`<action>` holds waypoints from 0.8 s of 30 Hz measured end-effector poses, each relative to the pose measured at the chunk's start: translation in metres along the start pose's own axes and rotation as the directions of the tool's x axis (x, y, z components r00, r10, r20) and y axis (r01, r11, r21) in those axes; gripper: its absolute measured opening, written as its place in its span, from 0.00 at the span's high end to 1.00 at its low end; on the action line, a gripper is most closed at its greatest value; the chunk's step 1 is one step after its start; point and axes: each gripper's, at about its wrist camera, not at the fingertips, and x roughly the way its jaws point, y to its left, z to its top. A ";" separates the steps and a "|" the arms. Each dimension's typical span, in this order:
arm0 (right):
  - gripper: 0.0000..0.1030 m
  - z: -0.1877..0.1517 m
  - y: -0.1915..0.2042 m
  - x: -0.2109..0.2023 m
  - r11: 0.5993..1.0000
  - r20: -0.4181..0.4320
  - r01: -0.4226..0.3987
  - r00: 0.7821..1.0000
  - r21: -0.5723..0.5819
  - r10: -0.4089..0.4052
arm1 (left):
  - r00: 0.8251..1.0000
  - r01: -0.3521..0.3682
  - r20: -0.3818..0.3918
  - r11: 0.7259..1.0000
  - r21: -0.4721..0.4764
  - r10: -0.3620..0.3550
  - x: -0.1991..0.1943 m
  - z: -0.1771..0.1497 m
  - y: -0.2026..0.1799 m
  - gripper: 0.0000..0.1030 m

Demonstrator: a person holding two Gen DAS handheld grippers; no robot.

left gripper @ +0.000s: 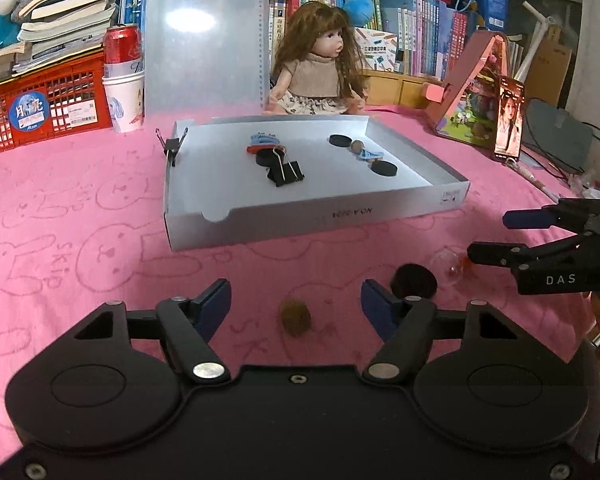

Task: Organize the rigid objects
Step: 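Reach the left tool to the brown acorn while the right tool reaches the orange-red stick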

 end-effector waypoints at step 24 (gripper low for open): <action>0.28 -0.005 0.024 0.007 0.994 0.004 -0.074 0.997 0.077 0.074 | 0.999 -0.034 -0.014 0.999 -0.036 0.033 0.008 -0.007 0.001 0.82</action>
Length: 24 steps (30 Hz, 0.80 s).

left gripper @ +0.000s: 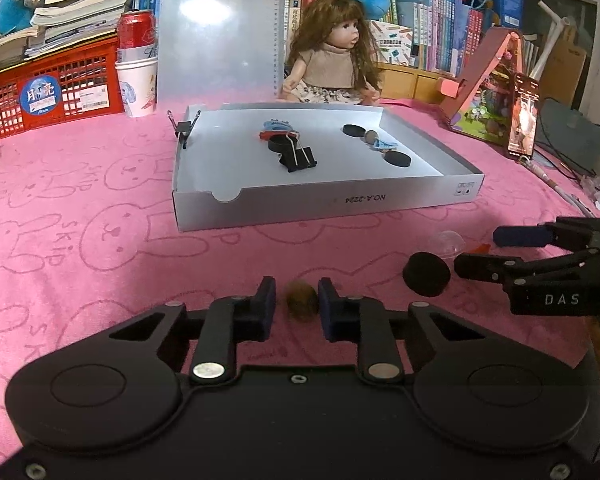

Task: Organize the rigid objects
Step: 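Reach the left tool to the brown acorn while the right tool reaches the orange-red stick, then grasp the brown acorn with the left tool while the right tool grasps the orange-red stick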

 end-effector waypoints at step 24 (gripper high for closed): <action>0.52 0.021 -0.001 -0.017 0.998 0.069 0.052 0.996 -0.029 -0.050 | 0.997 0.034 0.068 0.999 -0.014 -0.033 -0.006 0.030 -0.008 0.85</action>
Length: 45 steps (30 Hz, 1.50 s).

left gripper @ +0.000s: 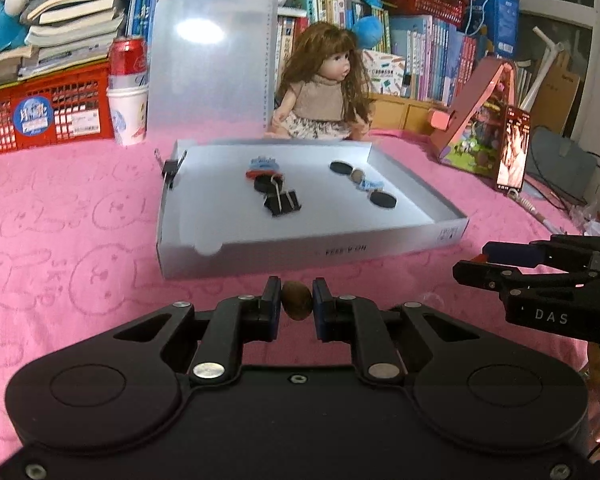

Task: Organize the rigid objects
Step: 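Grasp the brown acorn with the left tool while the right tool grasps the orange-red stick, then carry the acorn with the left tool while the right tool carries the stick into the box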

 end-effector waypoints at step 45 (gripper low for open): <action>0.52 0.050 -0.032 0.107 0.990 -0.081 0.070 0.995 0.119 -0.061 | 0.998 -0.042 -0.044 0.999 -0.025 0.041 0.123 0.063 -0.007 0.85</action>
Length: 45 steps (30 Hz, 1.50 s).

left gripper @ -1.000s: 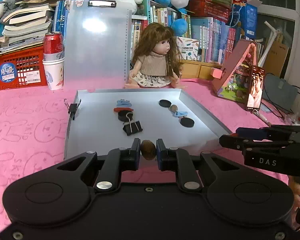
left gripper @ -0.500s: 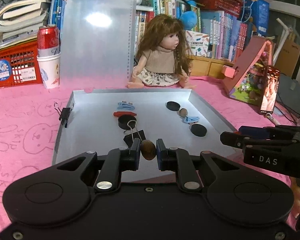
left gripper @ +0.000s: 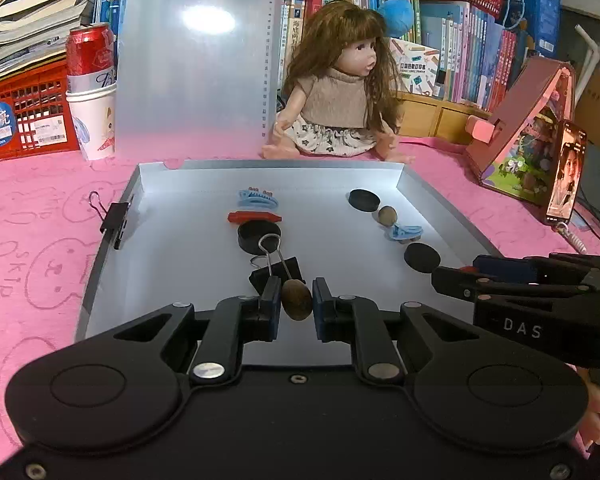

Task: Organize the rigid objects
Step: 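Carry the acorn with the left tool while the right tool carries the stick into the box, then open the left tool to release the acorn while the right tool releases the stick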

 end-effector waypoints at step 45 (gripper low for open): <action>0.35 0.005 0.006 0.001 1.000 -0.002 -0.016 1.000 -0.024 0.016 | 1.000 -0.010 -0.012 1.000 0.018 0.010 0.004 -0.003 -0.002 0.67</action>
